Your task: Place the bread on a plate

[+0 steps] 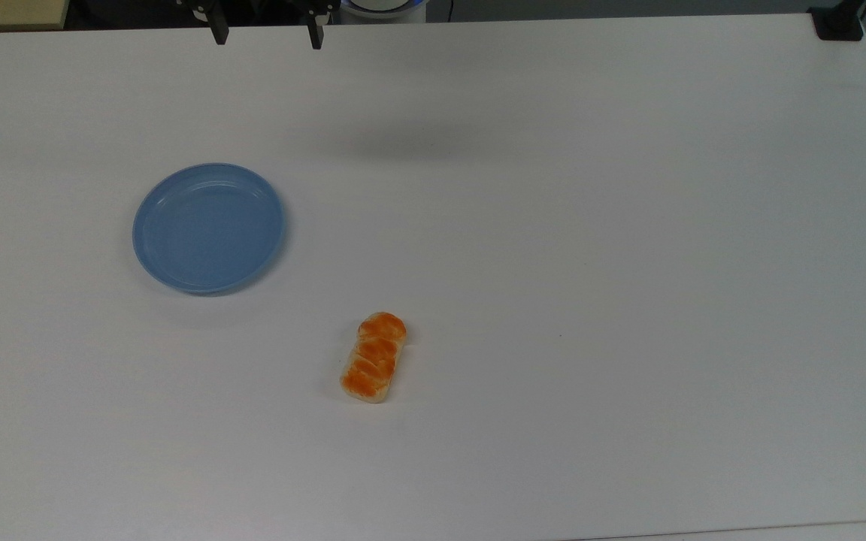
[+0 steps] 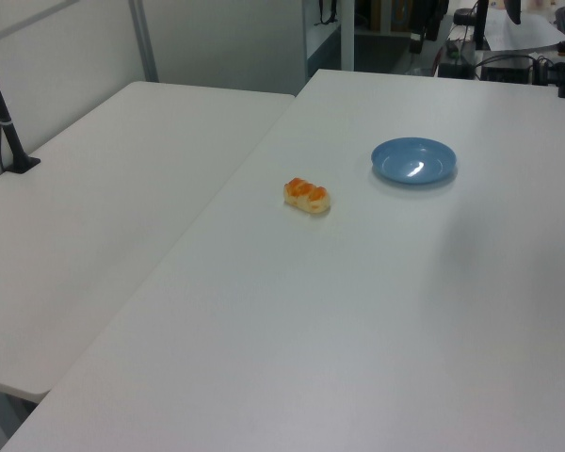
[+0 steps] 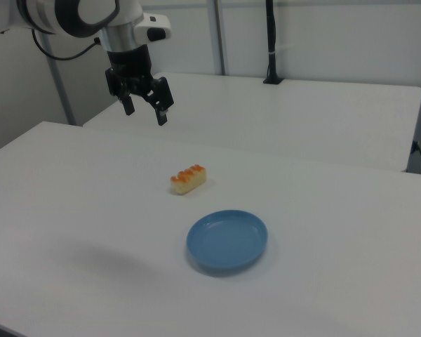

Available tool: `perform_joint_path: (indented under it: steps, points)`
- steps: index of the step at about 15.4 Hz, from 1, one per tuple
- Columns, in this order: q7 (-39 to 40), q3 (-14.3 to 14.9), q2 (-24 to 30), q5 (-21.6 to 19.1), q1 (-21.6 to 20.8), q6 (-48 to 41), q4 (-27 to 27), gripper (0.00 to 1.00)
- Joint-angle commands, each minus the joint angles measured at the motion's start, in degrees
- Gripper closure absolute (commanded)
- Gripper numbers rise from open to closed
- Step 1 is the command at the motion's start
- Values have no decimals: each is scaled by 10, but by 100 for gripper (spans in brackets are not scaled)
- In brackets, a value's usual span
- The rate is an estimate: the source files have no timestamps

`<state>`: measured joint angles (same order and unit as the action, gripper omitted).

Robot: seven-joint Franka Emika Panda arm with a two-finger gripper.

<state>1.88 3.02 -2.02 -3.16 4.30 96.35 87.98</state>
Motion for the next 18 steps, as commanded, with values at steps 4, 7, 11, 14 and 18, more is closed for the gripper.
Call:
perform_joint_path:
  steps: [4, 7, 11, 14, 18]
  points:
    - [-19, -6, 9, -7, 3, -9, 11, 0]
    - [-24, -6, 7, -7, 3, -5, 12, 0]
    - [-30, -6, 7, -8, 4, -8, 10, 0]
    - [-33, -6, 8, -8, 4, -10, 9, 0]
    - [-44, -6, 8, -8, 3, -11, 8, 0]
